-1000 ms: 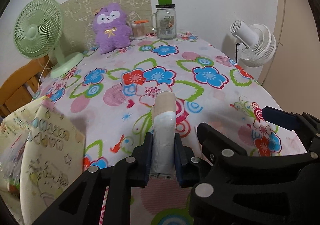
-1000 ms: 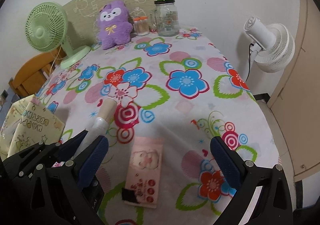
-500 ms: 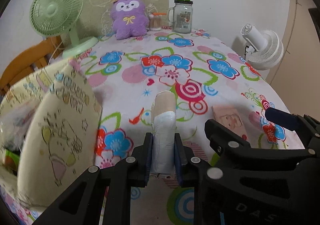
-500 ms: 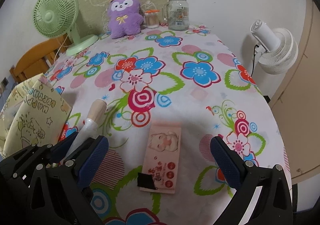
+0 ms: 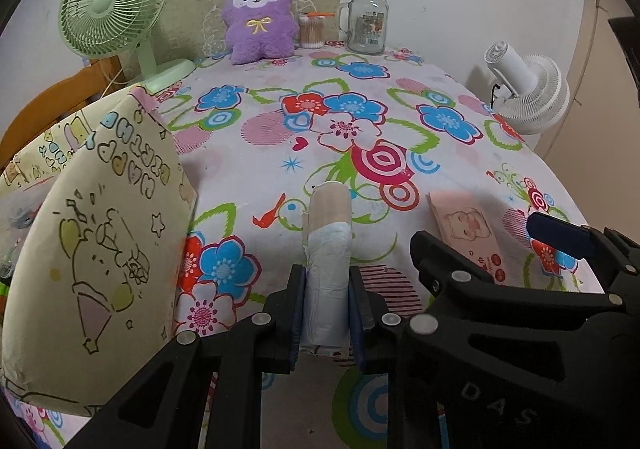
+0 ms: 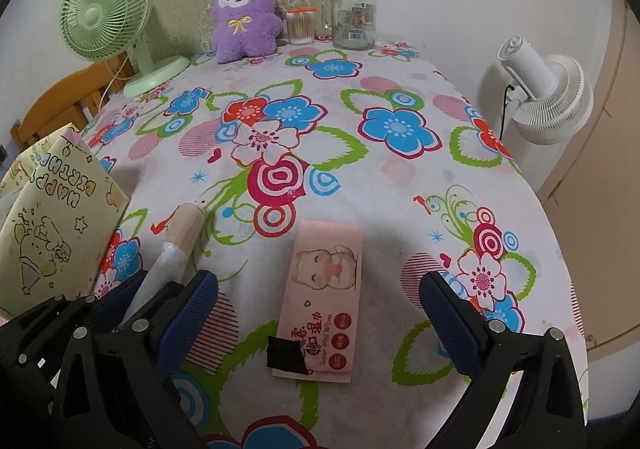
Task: Organize soft objects
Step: 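Lift the white roll with the left tool while the right tool moves to the pink wipes pack, then grasp the pink wet-wipes pack with the right tool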
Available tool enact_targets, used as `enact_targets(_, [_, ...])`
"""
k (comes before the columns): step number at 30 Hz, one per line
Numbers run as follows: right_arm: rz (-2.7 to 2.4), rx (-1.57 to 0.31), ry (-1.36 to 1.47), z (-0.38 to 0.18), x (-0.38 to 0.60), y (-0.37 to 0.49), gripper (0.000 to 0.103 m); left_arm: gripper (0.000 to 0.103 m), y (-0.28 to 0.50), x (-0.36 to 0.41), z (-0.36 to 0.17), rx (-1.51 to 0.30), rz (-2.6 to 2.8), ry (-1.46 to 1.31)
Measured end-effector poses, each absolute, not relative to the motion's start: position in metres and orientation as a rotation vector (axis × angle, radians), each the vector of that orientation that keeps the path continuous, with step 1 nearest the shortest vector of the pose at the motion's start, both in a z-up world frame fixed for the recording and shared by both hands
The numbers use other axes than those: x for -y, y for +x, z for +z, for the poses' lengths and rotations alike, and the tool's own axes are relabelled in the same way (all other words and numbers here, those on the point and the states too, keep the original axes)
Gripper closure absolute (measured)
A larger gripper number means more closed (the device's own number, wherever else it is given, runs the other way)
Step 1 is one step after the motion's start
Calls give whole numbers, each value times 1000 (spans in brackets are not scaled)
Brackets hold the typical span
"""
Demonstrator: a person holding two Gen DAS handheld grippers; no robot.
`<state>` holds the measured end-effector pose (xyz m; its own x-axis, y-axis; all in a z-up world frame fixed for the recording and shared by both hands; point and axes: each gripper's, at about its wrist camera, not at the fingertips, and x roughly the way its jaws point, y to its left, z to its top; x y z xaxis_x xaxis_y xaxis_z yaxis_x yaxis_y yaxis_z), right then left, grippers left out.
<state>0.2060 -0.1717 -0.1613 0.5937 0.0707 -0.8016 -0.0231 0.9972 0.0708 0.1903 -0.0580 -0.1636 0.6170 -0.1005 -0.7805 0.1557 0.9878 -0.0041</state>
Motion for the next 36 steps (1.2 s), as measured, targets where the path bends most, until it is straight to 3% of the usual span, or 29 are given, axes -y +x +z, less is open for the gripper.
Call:
enact_targets(12, [41,-955,107,-174,176,212,20,84,191,61,-166,-885,-147,92])
enact_targets(17, [2,-947,61,-175,174,214,38,84,191,62,-166,-881,-144,102])
enact_targets(21, [-9,-942,42,-174,175,214,58,84,191,60,-166,-882,-141,101])
enact_targets(36, [17,-944,55,-166,176,195,60,84,176,67,-162,-882,-144,104])
